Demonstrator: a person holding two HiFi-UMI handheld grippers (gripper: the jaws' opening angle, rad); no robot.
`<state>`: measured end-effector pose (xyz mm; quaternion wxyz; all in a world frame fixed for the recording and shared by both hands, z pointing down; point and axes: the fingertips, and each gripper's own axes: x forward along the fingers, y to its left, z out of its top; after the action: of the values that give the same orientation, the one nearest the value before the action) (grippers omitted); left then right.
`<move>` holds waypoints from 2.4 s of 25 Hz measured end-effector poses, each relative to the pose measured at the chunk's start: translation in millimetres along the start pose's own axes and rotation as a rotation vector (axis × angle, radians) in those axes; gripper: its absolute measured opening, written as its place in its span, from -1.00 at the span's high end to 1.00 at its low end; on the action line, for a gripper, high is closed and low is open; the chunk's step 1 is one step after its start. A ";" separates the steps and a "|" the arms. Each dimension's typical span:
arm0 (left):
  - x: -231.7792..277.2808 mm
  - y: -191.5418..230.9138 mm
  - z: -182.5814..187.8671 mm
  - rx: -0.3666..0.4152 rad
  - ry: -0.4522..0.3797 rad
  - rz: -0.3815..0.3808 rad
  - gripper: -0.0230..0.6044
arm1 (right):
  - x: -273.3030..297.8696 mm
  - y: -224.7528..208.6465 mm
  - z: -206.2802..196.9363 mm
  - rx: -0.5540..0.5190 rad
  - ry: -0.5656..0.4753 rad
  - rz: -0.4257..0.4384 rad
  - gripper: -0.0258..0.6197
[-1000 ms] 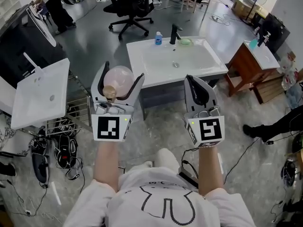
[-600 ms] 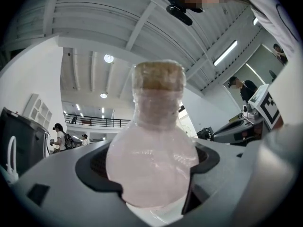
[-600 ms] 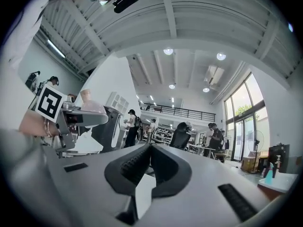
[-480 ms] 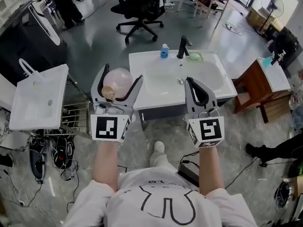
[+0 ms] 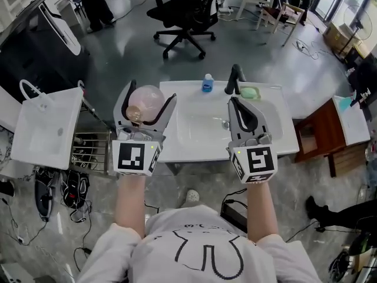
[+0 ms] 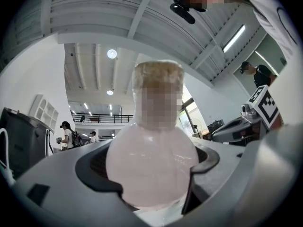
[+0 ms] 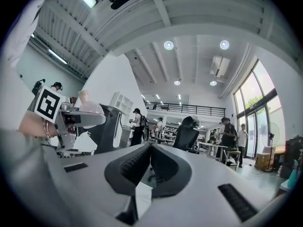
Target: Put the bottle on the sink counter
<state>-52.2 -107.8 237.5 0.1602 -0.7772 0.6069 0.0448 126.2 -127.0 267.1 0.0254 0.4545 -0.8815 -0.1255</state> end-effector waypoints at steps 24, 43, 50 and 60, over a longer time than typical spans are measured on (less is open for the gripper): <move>92.9 25.8 -119.3 -0.100 0.143 -0.130 -0.40 | 104.4 -10.4 -72.9 0.060 0.136 0.034 0.83; 129.2 30.6 -229.9 -0.225 0.248 -0.275 -0.40 | 176.7 24.1 -137.4 0.140 0.271 0.107 0.83; 136.0 26.6 -264.5 -0.238 0.294 -0.303 -0.40 | 195.1 39.9 -162.2 0.170 0.314 0.165 0.83; 133.7 22.6 -314.8 -0.264 0.376 -0.318 -0.40 | 185.0 32.3 -199.2 0.205 0.393 0.128 0.83</move>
<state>-78.4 -332.2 495.1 -0.0529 -0.8715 0.4852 -0.0474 23.8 -298.0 454.9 0.1580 0.4136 -0.8948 0.0575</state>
